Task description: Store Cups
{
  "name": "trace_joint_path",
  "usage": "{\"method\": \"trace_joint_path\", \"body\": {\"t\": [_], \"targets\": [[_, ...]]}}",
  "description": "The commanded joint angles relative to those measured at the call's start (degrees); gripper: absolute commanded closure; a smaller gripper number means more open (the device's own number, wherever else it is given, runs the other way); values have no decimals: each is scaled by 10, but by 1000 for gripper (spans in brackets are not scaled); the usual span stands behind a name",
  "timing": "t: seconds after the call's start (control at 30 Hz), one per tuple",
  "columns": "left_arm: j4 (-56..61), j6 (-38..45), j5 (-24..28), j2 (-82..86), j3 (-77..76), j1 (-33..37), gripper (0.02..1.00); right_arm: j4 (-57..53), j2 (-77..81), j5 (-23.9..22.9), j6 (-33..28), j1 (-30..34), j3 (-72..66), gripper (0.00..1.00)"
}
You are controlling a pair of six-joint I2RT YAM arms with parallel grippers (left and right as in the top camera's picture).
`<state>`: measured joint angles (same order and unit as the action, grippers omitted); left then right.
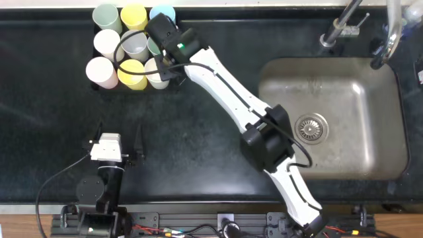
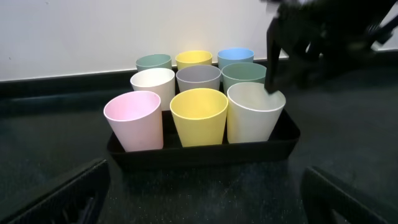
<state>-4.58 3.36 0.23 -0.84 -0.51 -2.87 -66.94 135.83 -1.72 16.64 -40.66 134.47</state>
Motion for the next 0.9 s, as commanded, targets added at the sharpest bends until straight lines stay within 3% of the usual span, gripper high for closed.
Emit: {"method": "trace_joint_path", "body": {"t": [0.03, 0.1, 0.2, 0.33, 0.47, 0.7, 0.9], "targets": [[-3, -4, -1, 6, 0, 5, 18, -7, -116, -2, -47, 28, 22, 343], [-3, -4, -1, 6, 0, 5, 20, -26, -142, 6, -78, 45, 22, 248], [-3, -4, -1, 6, 0, 5, 18, -63, -178, 9, -116, 73, 20, 1], [-3, -4, -1, 6, 0, 5, 18, -94, -230, 12, -137, 124, -13, 3], [-3, -4, -1, 6, 0, 5, 18, -72, -308, 65, -182, 182, -102, 3], [-3, -4, -1, 6, 0, 5, 18, 75, -521, 129, -230, 253, -346, 3], [-3, -4, -1, 6, 0, 5, 18, 206, -710, 129, -231, 272, -556, 3]]}}
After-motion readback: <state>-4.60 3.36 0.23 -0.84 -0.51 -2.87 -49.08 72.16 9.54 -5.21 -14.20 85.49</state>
